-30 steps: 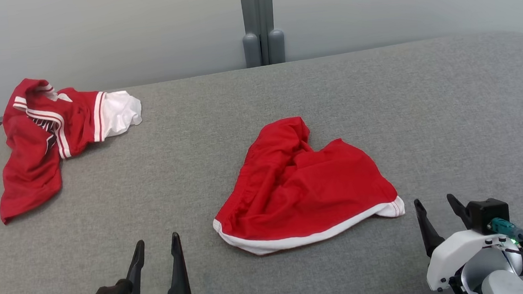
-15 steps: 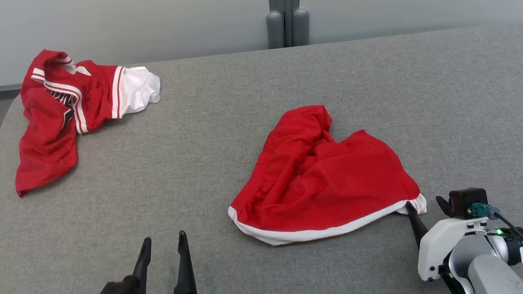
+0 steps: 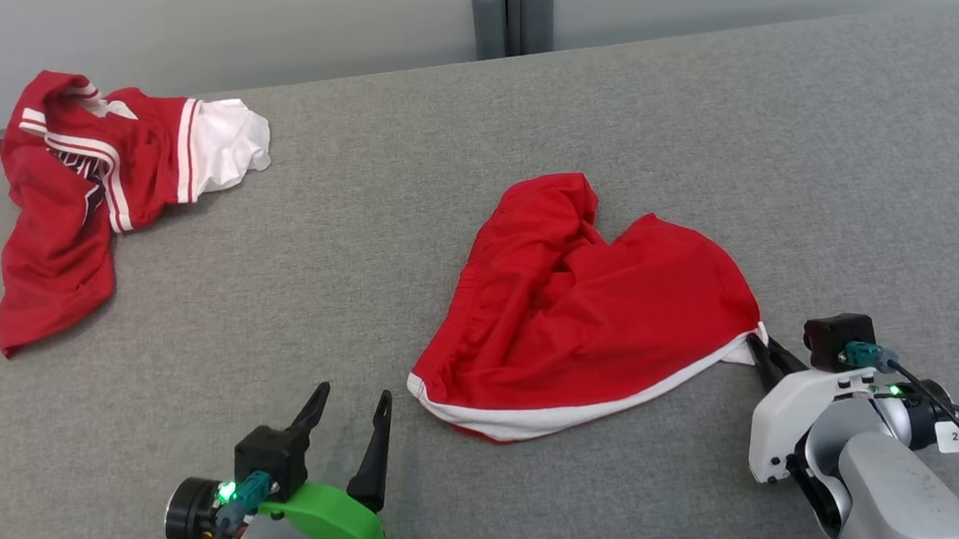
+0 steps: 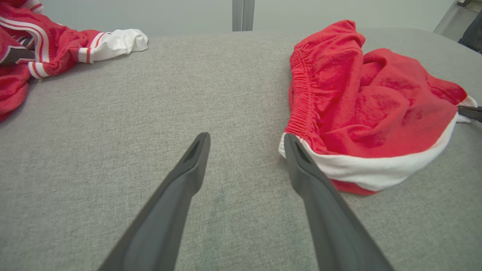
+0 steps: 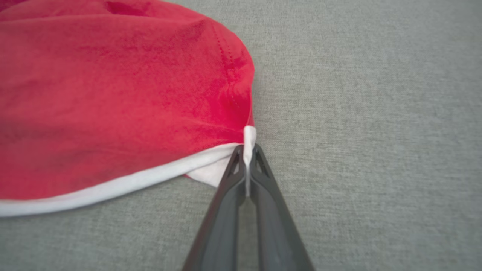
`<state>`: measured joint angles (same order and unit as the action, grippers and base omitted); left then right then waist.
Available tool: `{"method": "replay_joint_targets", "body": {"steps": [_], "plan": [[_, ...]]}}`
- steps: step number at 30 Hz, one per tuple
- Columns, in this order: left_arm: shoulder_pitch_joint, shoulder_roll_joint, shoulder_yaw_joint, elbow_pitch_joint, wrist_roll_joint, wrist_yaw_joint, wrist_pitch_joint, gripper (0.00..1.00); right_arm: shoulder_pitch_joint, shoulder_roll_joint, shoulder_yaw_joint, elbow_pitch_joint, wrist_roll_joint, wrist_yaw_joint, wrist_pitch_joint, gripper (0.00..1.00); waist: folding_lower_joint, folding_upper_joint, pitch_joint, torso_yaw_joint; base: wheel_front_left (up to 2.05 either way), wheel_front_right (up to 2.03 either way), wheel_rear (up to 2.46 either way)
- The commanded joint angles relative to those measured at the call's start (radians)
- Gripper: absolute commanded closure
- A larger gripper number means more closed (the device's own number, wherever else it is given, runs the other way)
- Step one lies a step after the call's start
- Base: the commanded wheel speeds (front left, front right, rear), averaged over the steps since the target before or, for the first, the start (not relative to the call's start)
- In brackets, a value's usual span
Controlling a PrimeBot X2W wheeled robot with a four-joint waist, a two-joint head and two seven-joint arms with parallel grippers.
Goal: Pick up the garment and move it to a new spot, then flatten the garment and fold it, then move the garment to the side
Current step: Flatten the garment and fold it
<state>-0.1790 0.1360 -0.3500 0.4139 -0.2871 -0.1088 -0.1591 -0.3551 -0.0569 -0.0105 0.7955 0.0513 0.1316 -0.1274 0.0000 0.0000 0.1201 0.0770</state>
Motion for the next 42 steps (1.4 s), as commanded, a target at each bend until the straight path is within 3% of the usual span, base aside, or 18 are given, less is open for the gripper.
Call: {"method": "replay_joint_targets", "body": {"steps": [1,10,15,20,23,24,26,27,30,32,34,35,36,37,42], "plan": [[-0.029,0.012,-0.021,0.013,0.006,-0.009,0.008,0.00,-0.013,-0.011,0.004,0.011,0.004,-0.002,-0.011,1.00,0.0000,0.0000,0.016,-0.019,0.00,0.00,0.00],[-0.112,0.060,-0.169,0.064,-0.047,-0.022,0.044,0.00,-0.052,-0.016,0.023,0.047,0.009,-0.002,-0.050,1.00,0.0000,0.0000,0.047,-0.052,0.00,0.00,0.00],[-0.141,0.079,-0.248,0.079,-0.102,-0.022,0.040,0.48,-0.067,-0.016,0.027,0.067,0.014,-0.002,-0.065,1.00,0.0000,0.0000,0.058,-0.058,0.00,0.00,0.00],[-0.161,0.087,-0.297,0.100,-0.135,-0.022,0.029,0.59,-0.080,-0.015,0.030,0.081,0.018,-0.002,-0.080,1.00,0.0000,0.0000,0.063,-0.061,0.00,0.00,0.00],[-0.174,0.088,-0.327,0.119,-0.161,-0.022,0.032,0.52,-0.087,-0.013,0.034,0.090,0.019,-0.002,-0.088,1.00,0.0000,0.0000,0.066,-0.063,0.00,0.00,0.00],[-0.178,0.089,-0.332,0.125,-0.168,-0.022,0.031,0.41,-0.089,-0.013,0.036,0.093,0.019,-0.002,-0.090,1.00,0.0000,0.0000,0.067,-0.063,0.00,0.00,0.00],[-0.188,0.090,-0.346,0.141,-0.181,-0.022,0.027,0.06,-0.094,-0.012,0.040,0.098,0.022,-0.002,-0.091,1.00,0.0000,0.0000,0.069,-0.065,0.00,0.00,0.00],[-0.193,0.089,-0.353,0.149,-0.188,-0.022,0.025,0.01,-0.097,-0.011,0.042,0.101,0.023,-0.002,-0.093,1.00,0.0000,0.0000,0.071,-0.066,0.00,0.00,0.00],[-0.206,0.089,-0.368,0.171,-0.208,-0.022,0.026,0.01,-0.100,-0.010,0.048,0.107,0.028,-0.002,-0.097,1.00,0.0000,0.0000,0.074,-0.070,0.00,0.00,0.00],[-0.217,0.090,-0.378,0.190,-0.224,-0.022,0.022,0.10,-0.103,-0.009,0.053,0.113,0.029,-0.002,-0.100,1.00,0.0000,0.0000,0.076,-0.074,0.00,0.00,0.00],[-0.224,0.091,-0.386,0.202,-0.230,-0.022,0.014,0.55,-0.107,-0.009,0.056,0.117,0.033,-0.002,-0.104,1.00,0.0000,0.0000,0.077,-0.076,0.00,0.00,0.00],[-0.225,0.091,-0.390,0.205,-0.234,-0.022,0.008,0.69,-0.108,-0.009,0.057,0.118,0.035,-0.002,-0.106,1.00,0.0000,0.0000,0.077,-0.077,0.00,0.00,0.00],[-0.228,0.091,-0.395,0.207,-0.237,-0.022,0.001,0.95,-0.108,-0.009,0.058,0.120,0.037,-0.002,-0.107,1.00,0.0000,0.0000,0.077,-0.078,0.00,0.00,0.00],[-0.229,0.092,-0.397,0.208,-0.241,-0.022,-0.008,1.00,-0.109,-0.010,0.058,0.121,0.039,-0.002,-0.109,1.00,0.0000,0.0000,0.077,-0.079,0.00,0.00,0.00],[-0.211,0.102,-0.382,0.186,-0.266,-0.022,-0.056,1.00,-0.111,-0.013,0.054,0.114,0.048,-0.002,-0.121,1.00,0.0000,0.0000,0.071,-0.080,0.00,0.00,0.00]]}}
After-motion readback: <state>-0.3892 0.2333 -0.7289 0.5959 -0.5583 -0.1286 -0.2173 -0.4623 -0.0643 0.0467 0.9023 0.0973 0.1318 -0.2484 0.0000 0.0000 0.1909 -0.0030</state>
